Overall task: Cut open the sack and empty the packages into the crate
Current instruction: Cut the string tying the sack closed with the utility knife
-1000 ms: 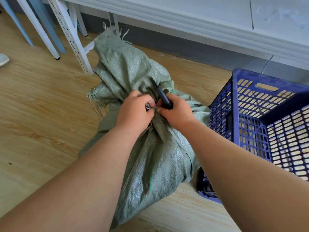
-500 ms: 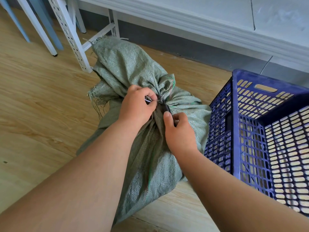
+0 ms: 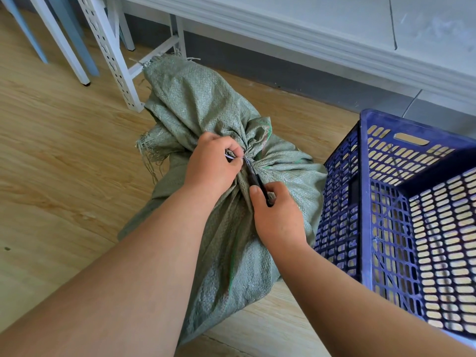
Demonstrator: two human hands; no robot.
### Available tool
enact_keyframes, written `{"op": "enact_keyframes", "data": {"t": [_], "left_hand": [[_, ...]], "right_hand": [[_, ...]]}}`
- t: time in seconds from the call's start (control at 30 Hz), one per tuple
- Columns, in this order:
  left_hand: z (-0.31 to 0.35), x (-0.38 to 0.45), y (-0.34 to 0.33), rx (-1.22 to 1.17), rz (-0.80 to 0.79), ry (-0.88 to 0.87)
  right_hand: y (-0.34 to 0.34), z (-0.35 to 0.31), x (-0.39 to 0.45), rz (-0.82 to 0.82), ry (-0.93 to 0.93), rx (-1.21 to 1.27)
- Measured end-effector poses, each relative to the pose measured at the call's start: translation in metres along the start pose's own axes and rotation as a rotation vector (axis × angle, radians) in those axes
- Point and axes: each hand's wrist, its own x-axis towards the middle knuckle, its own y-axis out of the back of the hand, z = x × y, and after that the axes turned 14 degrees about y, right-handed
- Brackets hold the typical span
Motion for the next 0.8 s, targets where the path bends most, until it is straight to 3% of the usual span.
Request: {"op": "enact_keyframes", "data": {"t": [0.8], "left_hand": [[-0.0015,0.0032,0.0003,-0.033,0.007,0.003]], "right_hand": [[-0.0011,-0.0035,0.0054,-0.024,-0.035,-0.008]]}}
